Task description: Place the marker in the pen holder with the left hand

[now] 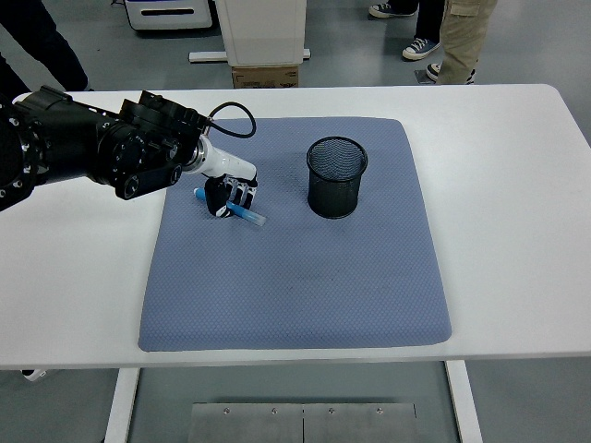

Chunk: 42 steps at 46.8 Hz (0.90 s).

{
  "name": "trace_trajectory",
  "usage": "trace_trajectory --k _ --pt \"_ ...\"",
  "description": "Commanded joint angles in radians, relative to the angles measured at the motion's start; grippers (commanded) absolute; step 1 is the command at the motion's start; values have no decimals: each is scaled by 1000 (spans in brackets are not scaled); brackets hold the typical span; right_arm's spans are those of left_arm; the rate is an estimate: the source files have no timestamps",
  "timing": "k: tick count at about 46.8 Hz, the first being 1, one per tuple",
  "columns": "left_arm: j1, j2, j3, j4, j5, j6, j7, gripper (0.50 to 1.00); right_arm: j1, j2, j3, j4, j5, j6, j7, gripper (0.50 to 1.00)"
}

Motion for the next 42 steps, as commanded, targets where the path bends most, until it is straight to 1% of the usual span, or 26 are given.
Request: trace_trajectory --k 1,36,37,42 --pt "0 0 -1 0 0 0 0 500 1 0 0 0 0 0 0 1000" --pt "-15 0 -26 10 0 0 0 500 0 0 0 0 0 0 0 1000" --pt "-14 0 -26 10 0 0 0 505 0 0 0 0 0 0 0 1000" --pt "-9 0 -28 10 0 0 0 560 0 0 0 0 0 1 0 1000"
